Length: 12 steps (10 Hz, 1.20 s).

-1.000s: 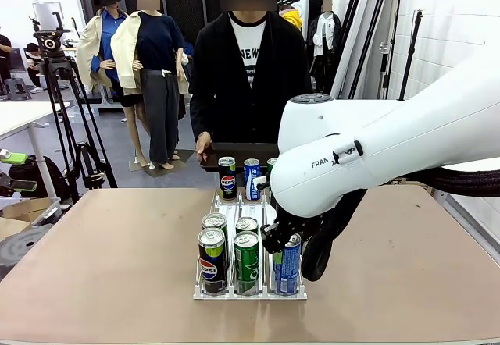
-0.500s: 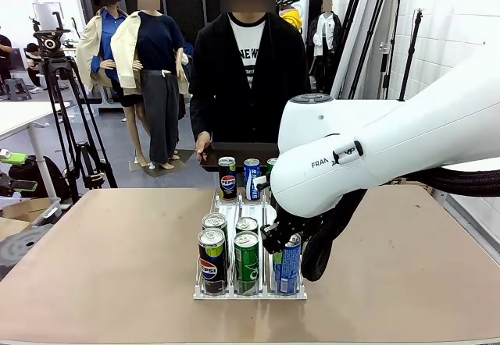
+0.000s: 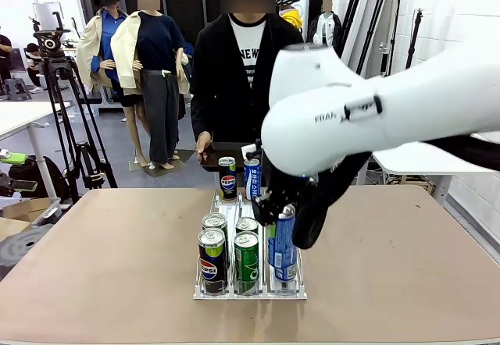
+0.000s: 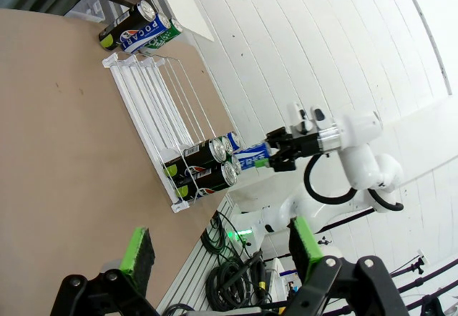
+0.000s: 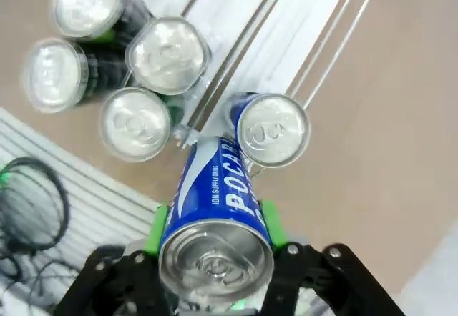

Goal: Retrieve and hand over the desired beverage to the person.
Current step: Pick up a can of the same type that the person held from the Automatic Can Dispenser.

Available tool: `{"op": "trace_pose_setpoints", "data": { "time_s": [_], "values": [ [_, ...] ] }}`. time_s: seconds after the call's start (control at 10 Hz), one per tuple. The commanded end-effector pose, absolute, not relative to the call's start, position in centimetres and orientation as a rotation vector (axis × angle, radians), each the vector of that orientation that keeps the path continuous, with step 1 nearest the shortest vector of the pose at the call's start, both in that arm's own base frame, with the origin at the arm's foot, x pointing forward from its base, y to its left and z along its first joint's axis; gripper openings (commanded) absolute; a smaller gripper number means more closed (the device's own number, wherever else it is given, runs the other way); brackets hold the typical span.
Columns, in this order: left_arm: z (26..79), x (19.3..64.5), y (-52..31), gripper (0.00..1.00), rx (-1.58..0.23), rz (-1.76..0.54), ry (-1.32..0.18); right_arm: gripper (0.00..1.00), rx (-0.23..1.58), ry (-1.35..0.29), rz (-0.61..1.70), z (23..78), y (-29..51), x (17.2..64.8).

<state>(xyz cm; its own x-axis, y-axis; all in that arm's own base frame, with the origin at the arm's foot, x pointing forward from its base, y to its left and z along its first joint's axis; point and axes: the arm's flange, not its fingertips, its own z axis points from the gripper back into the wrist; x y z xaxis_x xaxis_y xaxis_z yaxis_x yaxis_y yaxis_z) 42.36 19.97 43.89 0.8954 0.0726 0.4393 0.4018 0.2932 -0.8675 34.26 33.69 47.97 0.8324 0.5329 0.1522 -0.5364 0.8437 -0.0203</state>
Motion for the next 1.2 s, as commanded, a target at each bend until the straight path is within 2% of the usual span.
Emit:
{"op": "trace_pose_setpoints", "data": {
  "time_s": [0.0, 0.6, 0.9, 1.1],
  "values": [
    [44.0, 42.3, 20.1, 1.00, -1.259, -0.230, -0.439, 0.00, 0.038, -0.169, 0.615, 50.3, 34.0, 34.5],
    [44.0, 42.3, 20.1, 1.00, -1.259, -0.230, -0.439, 0.00, 0.038, -0.155, 0.660, 56.7, 33.4, 35.0],
    [44.0, 42.3, 20.1, 1.00, -1.259, -0.230, -0.439, 0.00, 0.026, -0.139, 0.654, 60.6, 30.9, 37.1],
    [44.0, 42.3, 20.1, 1.00, -1.259, -0.230, -0.439, 0.00, 0.051, -0.139, 0.605, 63.8, 26.6, 40.3]
  ]
}}
